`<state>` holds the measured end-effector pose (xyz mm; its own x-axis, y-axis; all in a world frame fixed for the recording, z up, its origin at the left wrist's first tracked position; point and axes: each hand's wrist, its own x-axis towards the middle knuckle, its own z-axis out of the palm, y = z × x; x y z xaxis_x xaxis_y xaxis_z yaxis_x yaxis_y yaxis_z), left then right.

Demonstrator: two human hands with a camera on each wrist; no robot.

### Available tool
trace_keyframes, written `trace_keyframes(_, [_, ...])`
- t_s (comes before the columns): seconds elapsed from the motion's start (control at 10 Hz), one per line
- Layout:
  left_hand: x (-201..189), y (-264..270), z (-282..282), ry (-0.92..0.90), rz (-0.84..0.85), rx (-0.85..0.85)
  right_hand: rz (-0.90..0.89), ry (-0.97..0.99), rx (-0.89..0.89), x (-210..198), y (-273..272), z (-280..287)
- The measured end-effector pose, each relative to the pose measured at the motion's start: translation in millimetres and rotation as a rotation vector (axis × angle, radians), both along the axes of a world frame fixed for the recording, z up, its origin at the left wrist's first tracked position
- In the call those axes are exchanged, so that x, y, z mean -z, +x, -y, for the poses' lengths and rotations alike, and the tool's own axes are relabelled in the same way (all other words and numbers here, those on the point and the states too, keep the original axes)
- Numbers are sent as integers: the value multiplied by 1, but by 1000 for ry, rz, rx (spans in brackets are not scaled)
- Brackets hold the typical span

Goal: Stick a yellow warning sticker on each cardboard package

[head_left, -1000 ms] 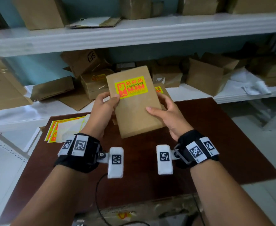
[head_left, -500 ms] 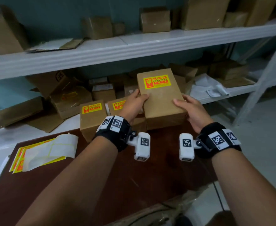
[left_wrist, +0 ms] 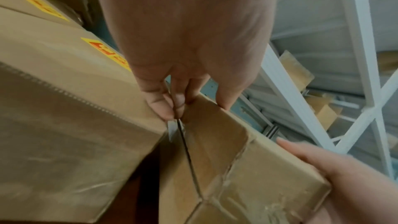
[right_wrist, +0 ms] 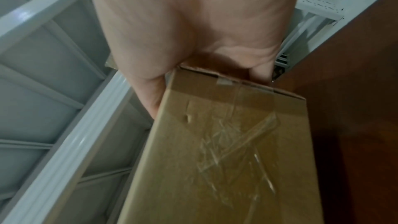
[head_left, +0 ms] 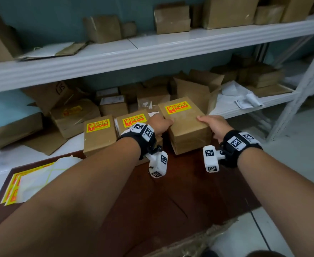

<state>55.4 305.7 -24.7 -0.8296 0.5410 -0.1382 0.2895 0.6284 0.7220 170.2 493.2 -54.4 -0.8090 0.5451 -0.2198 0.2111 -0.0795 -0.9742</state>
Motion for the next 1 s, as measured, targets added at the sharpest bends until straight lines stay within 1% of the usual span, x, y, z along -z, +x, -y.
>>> trace_keyframes(0.1, [3,-3,-1,-221,-209,41,18,-4,20,12,-9,1])
trace_keyframes(0.2, [1,-2,3,-394,-361,71,19,1,24,14,-14,6])
trace_keyframes(0.3, [4,-9,11,-464,-389,59,45,43,-1,15,-17,15])
trace_keyframes(0.4, [6,-13,23,-495,-354,103,73,17,-45,18,-18,28])
trace_keyframes(0.5, [9,-11,32,-554,-383,154,87,22,-60,27,-23,34])
trace_keyframes(0.6, [12,-8,36,-571,-424,156,110,68,-84,31,-26,37])
trace_keyframes(0.7, [11,-6,38,-575,-444,173,168,173,-117,25,-25,41])
trace_keyframes(0.9, [-6,-6,55,-547,-379,226,352,650,-161,-5,-26,54])
trace_keyframes(1.0, [-18,-7,71,-554,-387,194,301,737,-120,-24,-27,67])
